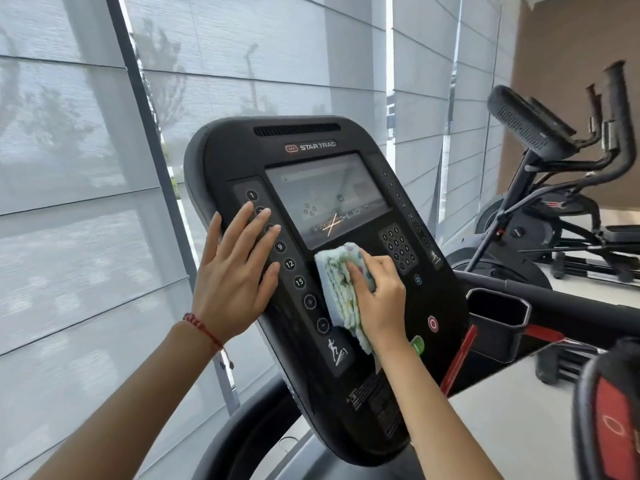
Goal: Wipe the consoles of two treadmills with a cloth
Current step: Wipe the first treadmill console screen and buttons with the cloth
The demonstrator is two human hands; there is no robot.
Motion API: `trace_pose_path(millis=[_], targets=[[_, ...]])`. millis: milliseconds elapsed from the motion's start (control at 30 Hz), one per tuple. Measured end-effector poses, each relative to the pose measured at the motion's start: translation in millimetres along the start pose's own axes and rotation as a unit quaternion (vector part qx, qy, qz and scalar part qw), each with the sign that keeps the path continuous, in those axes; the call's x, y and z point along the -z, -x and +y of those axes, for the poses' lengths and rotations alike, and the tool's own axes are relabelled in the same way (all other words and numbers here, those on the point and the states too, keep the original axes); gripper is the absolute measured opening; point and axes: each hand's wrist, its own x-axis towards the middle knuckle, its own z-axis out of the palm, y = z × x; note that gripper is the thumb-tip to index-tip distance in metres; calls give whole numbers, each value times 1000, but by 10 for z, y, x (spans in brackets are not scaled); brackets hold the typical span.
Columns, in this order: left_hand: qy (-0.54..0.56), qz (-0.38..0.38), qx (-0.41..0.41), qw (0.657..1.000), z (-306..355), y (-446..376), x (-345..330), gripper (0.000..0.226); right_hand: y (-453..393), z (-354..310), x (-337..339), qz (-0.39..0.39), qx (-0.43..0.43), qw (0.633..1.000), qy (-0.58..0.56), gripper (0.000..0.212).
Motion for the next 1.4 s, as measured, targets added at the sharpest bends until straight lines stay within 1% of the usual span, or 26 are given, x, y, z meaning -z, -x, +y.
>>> trace_pose_path(millis=[100,233,333,400,500,533,633,733,833,967,1067,1233,1300,1400], targets=[[3,8,5,1000,27,-3,-7,47,-319,216,65,20,-42,999,20,39],[3,12,12,1000,49,-10,-13,47,-641,396,117,25,-72,997,35,37],[2,11,18,1000,61,-9,-17,47,-645,343,95,29,-92,995,22,38],[4,12,20,1000,64,-6,-26,47,-445,172,21,12,-71,997,1,37],[7,12,20,1000,60,-8,-33,47,18,-155,-109,-22,28,999,-27,41],[7,10,19,1000,59,-12,-32,47,123,-219,-136,-24,48,998,-31,43],[7,1,18,1000,54,1,-18,47,136,-209,-136,-28,57,997,-35,44],[17,2,24,1000,69,13,-8,46,-127,17,-35,-14,23,999,-29,41],[46,9,47,998,129,10,-36,48,-463,371,142,24,-44,999,-5,35],[65,23,64,996,186,4,-77,49,-840,806,373,55,-136,989,20,35],[66,29,65,995,197,-1,-79,50,-996,936,472,76,-165,983,21,32],[70,26,61,995,198,-4,-93,49,-885,827,384,69,-165,984,17,29],[70,27,63,995,197,-2,-91,48,-698,665,294,55,-133,990,0,29],[68,28,63,995,206,-1,-84,47,-338,358,142,24,-76,997,-22,33]])
